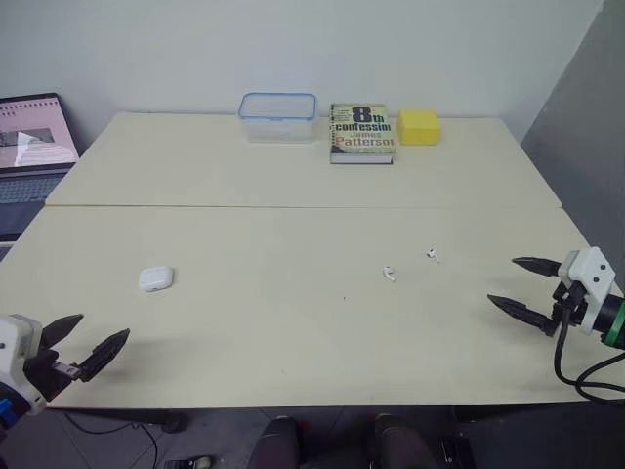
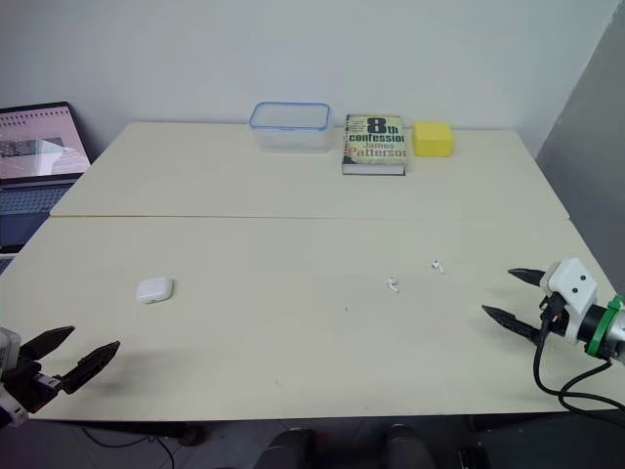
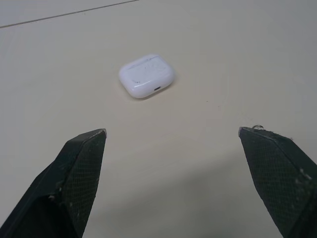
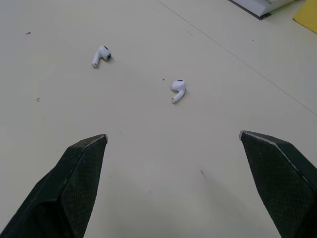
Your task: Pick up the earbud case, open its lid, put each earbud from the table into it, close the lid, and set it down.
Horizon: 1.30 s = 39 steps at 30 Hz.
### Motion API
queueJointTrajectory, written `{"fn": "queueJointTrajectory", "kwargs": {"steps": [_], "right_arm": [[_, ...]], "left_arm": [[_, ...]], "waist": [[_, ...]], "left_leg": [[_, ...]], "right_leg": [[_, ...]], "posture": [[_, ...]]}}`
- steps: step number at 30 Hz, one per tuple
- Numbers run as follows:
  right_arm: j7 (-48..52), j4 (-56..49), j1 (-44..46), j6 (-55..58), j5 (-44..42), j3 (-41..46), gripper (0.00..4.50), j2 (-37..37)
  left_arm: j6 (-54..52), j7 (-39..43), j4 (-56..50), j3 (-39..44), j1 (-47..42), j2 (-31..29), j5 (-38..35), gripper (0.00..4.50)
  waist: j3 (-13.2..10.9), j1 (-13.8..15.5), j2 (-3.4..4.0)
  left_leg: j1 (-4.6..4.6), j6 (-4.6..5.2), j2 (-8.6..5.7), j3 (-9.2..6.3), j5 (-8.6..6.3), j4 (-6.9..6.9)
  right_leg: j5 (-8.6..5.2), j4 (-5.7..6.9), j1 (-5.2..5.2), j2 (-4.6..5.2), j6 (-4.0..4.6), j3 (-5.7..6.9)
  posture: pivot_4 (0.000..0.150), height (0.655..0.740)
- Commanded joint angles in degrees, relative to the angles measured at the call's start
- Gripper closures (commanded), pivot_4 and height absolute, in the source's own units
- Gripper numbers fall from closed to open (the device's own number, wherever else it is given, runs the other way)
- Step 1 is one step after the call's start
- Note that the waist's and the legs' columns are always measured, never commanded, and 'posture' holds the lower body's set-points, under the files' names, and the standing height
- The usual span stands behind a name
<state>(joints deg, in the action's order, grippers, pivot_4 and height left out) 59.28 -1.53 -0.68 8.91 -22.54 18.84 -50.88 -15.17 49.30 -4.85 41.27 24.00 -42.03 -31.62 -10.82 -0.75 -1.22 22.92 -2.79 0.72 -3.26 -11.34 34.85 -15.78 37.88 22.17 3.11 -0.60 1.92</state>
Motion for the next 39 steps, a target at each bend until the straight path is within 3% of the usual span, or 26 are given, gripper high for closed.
{"fn": "queueJointTrajectory", "kwargs": {"steps": [1,9,19,30,39], "right_arm": [[0.4,-2.0,1.2,2.5,-2.7,1.6,0.0,-0.4],[0.3,-6.3,4.0,4.5,-3.5,-0.8,0.0,-0.1],[0.9,-20.5,17.4,17.5,-11.5,-10.3,0.0,0.1],[0.4,-20.1,32.2,22.5,-11.9,-21.6,0.0,7.7],[0.5,-21.1,33.3,23.5,-12.3,-22.8,0.0,10.2]], "left_arm": [[-0.8,-0.9,-1.5,3.4,-0.4,0.5,-2.2,0.0],[-6.2,-13.0,-8.6,-0.9,-3.2,7.5,-1.2,0.0],[-11.6,-29.7,-8.1,-8.7,-13.7,14.5,4.2,0.0],[-13.6,-32.4,2.9,-13.9,-25.7,14.0,7.4,0.0],[-14.6,-33.8,8.5,-16.4,-30.5,13.3,10.2,0.0]], "waist": [[0.0,0.0,0.0],[0.0,0.1,0.0],[0.0,0.6,-0.04],[0.0,0.6,-0.13],[0.0,0.7,-0.16]], "left_leg": [[0.0,0.0,0.0,0.0,0.0,0.0],[-0.03,0.0,-0.01,0.02,0.0,0.01],[0.0,0.0,-0.04,-0.04,0.0,0.06],[0.05,0.0,-0.09,-0.05,0.01,0.07],[0.03,0.0,-0.11,-0.13,0.01,0.07]], "right_leg": [[0.0,0.0,0.0,0.0,0.0,0.0],[0.04,0.02,-0.02,0.01,-0.07,-0.06],[0.32,0.04,-0.03,-0.2,-0.55,-0.04],[0.35,0.03,0.01,-0.25,-0.58,-0.02],[0.36,0.1,0.0,-0.29,-0.59,0.02]], "posture": [[0.15,0.74],[0.15,0.74],[0.15,0.74],[0.15,0.74],[0.15,0.74]]}}
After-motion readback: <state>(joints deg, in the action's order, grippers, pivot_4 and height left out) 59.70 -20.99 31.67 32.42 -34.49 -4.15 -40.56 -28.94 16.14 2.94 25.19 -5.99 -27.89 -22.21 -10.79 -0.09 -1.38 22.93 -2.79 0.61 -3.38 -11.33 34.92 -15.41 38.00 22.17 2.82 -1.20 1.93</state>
